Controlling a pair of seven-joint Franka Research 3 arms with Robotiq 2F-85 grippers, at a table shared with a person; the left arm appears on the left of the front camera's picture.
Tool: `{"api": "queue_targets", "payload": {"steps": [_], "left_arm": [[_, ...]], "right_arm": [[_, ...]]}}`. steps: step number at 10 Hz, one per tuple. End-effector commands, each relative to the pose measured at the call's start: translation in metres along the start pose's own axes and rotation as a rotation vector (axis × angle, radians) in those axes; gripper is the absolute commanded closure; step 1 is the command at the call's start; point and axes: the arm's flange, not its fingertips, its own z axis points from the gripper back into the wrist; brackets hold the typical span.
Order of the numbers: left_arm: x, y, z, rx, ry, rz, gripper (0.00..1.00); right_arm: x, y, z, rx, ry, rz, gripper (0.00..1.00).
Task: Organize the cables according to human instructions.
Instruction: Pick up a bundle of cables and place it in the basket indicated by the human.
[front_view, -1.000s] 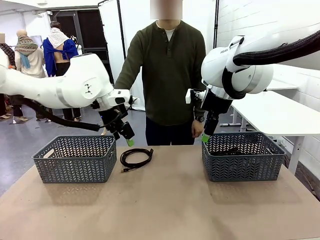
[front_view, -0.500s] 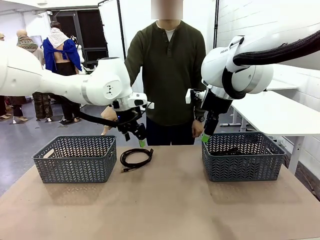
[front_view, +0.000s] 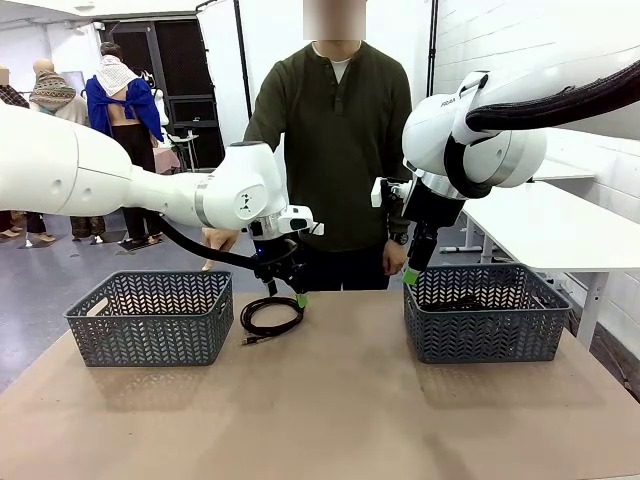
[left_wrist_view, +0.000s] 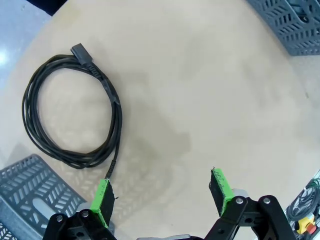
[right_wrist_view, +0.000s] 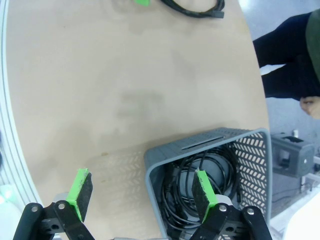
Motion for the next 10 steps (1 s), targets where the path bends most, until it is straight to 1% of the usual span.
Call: {"api": "queue_targets", "payload": {"steps": [1, 2, 10], "left_arm": [[0.0088, 0.0051, 0.0026, -0.013, 0.026, 0.04, 0.0], [0.0, 0.0, 0.0, 0.0, 0.0, 0.0, 0.0], [0.0, 0.0, 0.0, 0.0, 0.0, 0.0, 0.0]], "right_arm": [[0.0006, -0.0004, -0.0004, -0.004, 0.001, -0.006, 0.0], [0.0006, -0.0004, -0.0004, -0.004, 0.001, -0.006, 0.0], [0.0006, -0.0004, -0.0004, -0.004, 0.001, -0.006, 0.0]]}}
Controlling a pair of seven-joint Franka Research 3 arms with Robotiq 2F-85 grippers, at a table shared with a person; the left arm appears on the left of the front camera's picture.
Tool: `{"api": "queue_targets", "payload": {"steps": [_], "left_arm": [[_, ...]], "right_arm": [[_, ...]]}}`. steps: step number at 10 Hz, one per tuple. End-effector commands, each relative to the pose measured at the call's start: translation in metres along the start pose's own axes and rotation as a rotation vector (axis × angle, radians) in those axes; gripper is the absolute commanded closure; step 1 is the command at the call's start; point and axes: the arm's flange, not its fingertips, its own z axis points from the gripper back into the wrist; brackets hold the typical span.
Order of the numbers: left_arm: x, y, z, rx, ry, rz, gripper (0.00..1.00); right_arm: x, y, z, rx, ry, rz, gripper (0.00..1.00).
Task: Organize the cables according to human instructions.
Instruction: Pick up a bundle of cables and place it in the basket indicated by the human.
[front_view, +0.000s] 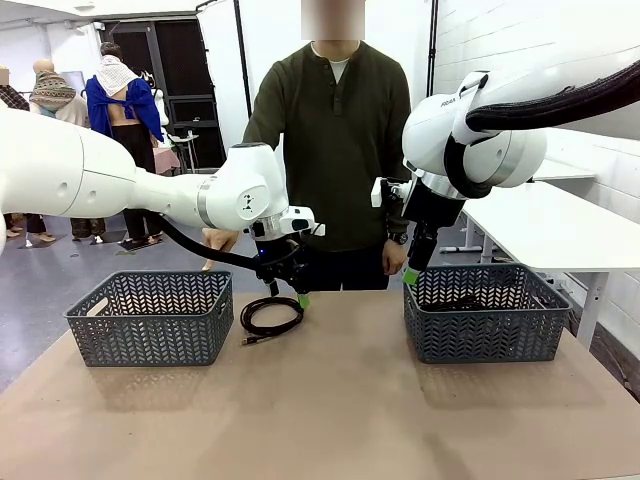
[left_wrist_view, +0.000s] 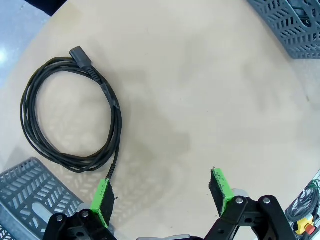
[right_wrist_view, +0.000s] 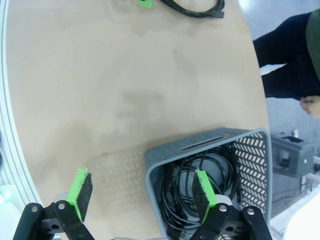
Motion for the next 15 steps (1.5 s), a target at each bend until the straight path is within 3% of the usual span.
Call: {"api": "queue_targets", "payload": {"steps": [1, 8, 15], "left_arm": [[-0.003, 0.0, 0.003, 0.006, -0.005, -0.001, 0.0], [0.037, 0.018, -0.017, 0.022, 0.038, 0.052, 0.0], [0.059, 0.028, -0.063, 0.053, 0.076, 0.117, 0.0]], "right_arm": [[0.001, 0.0, 0.0, -0.004, 0.001, -0.006, 0.0], [0.001, 0.0, 0.0, -0.004, 0.001, -0.006, 0.0], [0.001, 0.0, 0.0, -0.004, 0.001, -0.006, 0.0]]}}
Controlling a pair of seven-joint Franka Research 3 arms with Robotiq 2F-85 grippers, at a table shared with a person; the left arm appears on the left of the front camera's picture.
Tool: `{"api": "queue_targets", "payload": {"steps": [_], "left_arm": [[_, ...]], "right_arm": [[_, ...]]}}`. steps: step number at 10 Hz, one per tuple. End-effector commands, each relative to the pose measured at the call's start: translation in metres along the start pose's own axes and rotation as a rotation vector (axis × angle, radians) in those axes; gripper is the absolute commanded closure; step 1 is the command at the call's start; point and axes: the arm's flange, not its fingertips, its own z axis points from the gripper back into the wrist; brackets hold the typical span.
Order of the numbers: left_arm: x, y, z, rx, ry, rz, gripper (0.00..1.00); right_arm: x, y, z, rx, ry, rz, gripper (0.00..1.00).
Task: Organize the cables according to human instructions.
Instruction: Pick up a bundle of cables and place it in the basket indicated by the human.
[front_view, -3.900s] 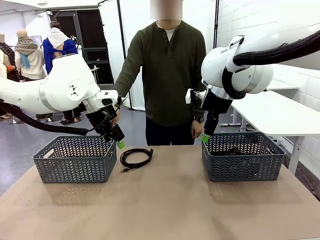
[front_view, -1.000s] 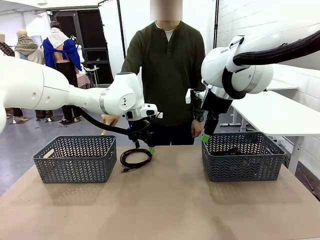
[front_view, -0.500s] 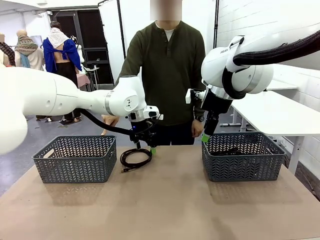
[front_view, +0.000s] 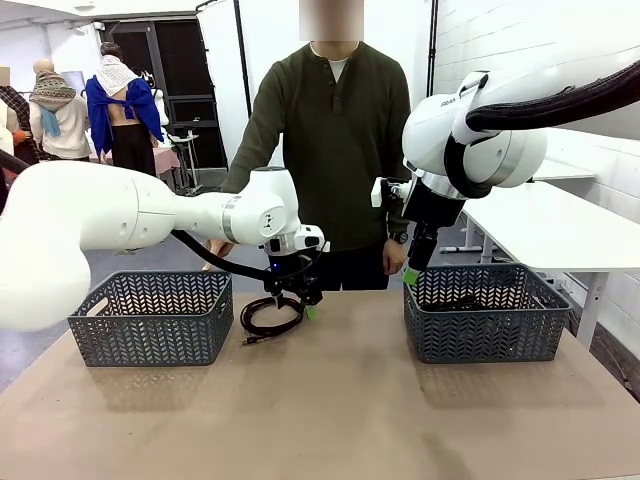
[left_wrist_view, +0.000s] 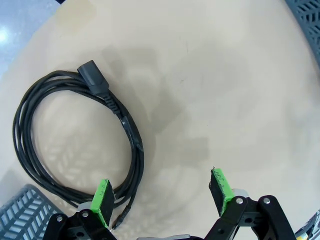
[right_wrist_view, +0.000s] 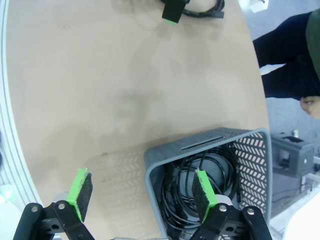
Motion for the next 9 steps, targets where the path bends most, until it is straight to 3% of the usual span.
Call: {"api": "queue_targets", "payload": {"steps": [1, 9], "left_arm": [[0.018, 0.001, -0.002, 0.025, 0.018, 0.033, 0.0], [0.028, 0.002, -0.023, -0.024, 0.011, -0.002, 0.0]], "right_arm": [[0.001, 0.0, 0.0, -0.004, 0.001, -0.006, 0.0], [0.001, 0.0, 0.0, -0.004, 0.001, -0.006, 0.0]]}}
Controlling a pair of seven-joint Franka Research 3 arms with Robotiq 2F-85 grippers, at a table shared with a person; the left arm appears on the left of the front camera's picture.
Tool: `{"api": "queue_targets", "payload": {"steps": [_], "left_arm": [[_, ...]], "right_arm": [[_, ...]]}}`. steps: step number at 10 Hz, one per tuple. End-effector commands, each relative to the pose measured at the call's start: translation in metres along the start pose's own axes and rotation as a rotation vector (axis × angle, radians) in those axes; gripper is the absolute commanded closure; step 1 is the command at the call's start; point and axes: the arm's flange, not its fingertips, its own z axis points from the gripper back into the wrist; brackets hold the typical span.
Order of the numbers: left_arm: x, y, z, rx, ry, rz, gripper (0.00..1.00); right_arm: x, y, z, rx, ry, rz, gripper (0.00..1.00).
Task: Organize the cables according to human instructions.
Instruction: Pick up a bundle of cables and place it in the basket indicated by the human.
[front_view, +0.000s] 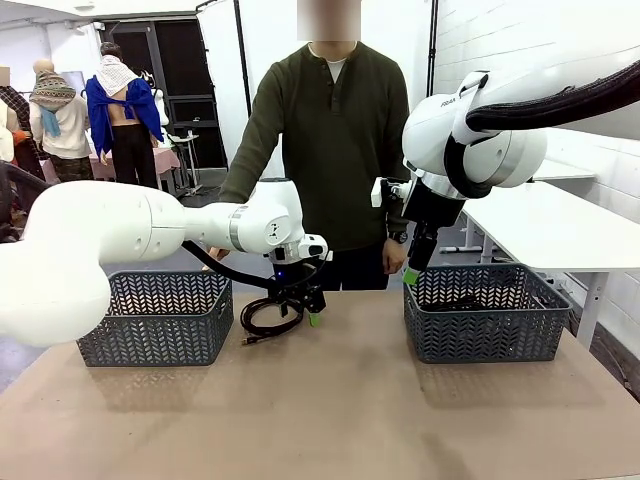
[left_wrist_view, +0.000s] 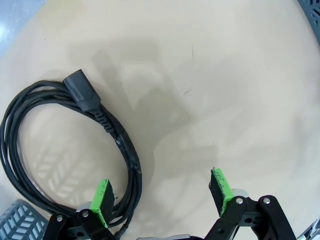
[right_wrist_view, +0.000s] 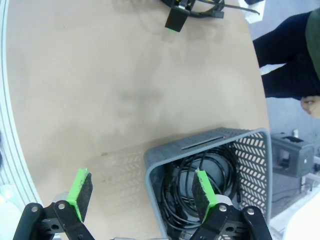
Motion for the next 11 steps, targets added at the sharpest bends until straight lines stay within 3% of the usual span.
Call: {"api": "queue_targets", "payload": {"steps": [1, 11], "left_arm": [[0.021, -0.001, 0.0, -0.007, -0.011, -0.018, 0.0], [0.035, 0.0, -0.016, -0.009, 0.002, -0.067, 0.0]], "right_arm": [[0.001, 0.0, 0.0, -0.004, 0.001, -0.006, 0.0], [0.001, 0.0, 0.0, -0.004, 0.001, -0.006, 0.0]]}}
